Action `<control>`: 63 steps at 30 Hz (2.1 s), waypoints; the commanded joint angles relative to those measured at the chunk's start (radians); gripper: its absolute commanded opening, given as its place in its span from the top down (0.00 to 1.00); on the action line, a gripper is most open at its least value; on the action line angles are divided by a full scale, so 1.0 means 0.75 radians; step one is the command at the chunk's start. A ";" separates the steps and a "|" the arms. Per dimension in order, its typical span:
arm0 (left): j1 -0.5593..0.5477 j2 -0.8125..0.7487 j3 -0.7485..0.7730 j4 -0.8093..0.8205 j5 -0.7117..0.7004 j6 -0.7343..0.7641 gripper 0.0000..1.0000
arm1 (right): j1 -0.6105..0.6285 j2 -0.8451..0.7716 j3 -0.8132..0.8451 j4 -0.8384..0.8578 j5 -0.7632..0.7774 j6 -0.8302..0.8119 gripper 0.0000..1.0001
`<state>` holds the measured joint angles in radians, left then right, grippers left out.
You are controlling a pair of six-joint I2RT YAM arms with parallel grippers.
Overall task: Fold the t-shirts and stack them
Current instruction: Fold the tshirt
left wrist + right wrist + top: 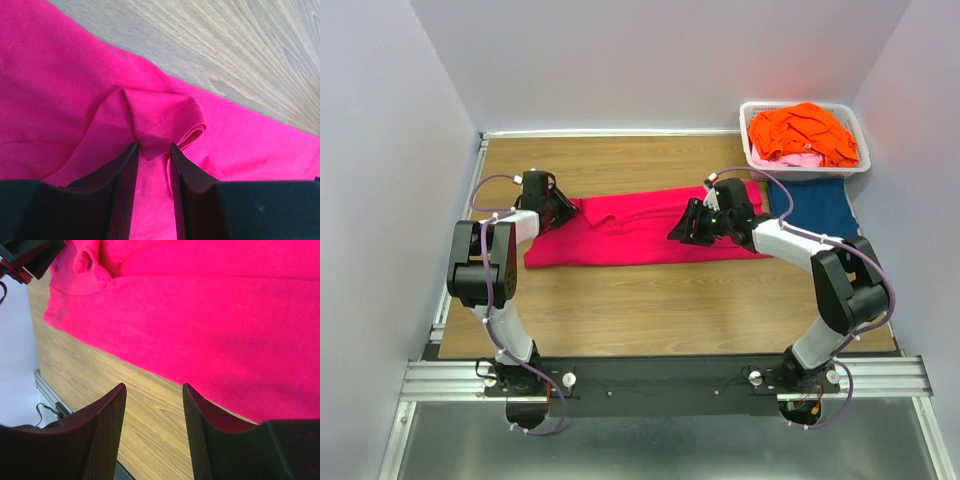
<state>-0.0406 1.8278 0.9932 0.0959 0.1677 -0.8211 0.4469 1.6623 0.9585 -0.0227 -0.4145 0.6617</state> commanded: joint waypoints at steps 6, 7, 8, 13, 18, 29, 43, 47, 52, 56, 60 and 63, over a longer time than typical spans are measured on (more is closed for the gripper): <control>-0.015 0.036 0.034 0.023 -0.021 -0.018 0.63 | 0.005 0.001 -0.026 0.018 -0.026 -0.017 0.44; -0.013 0.038 0.032 0.015 -0.023 -0.018 0.63 | 0.005 0.005 -0.026 0.018 -0.026 -0.017 0.44; -0.013 0.036 0.032 0.011 -0.029 -0.018 0.64 | 0.007 0.001 -0.028 0.018 -0.028 -0.017 0.44; -0.015 0.030 0.032 0.001 -0.048 0.001 0.79 | 0.007 0.017 -0.006 0.018 -0.034 -0.013 0.44; -0.015 -0.009 0.048 -0.028 -0.080 0.039 1.00 | 0.038 0.064 0.068 0.081 -0.014 0.028 0.44; -0.011 -0.140 0.132 -0.240 -0.289 0.297 1.00 | 0.228 0.318 0.397 0.159 0.137 0.149 0.43; -0.011 -0.065 0.275 -0.353 -0.461 0.543 1.00 | 0.419 0.628 0.667 0.227 0.416 0.447 0.49; -0.011 -0.026 0.300 -0.341 -0.408 0.543 1.00 | 0.433 0.694 0.722 0.229 0.461 0.476 0.51; -0.011 0.001 0.314 -0.332 -0.369 0.536 1.00 | 0.433 0.757 0.765 0.245 0.493 0.513 0.55; -0.011 0.005 0.314 -0.324 -0.348 0.534 1.00 | 0.433 0.811 0.806 0.265 0.485 0.533 0.55; -0.011 0.007 0.316 -0.324 -0.336 0.530 1.00 | 0.431 0.852 0.841 0.270 0.477 0.545 0.55; -0.011 0.003 0.316 -0.324 -0.332 0.530 1.00 | 0.433 0.870 0.853 0.272 0.475 0.554 0.55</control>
<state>-0.0479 1.8187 1.2045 -0.1589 -0.1017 -0.4332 0.7650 2.2776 1.5677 0.1596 -0.0906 1.0550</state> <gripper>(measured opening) 0.005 0.450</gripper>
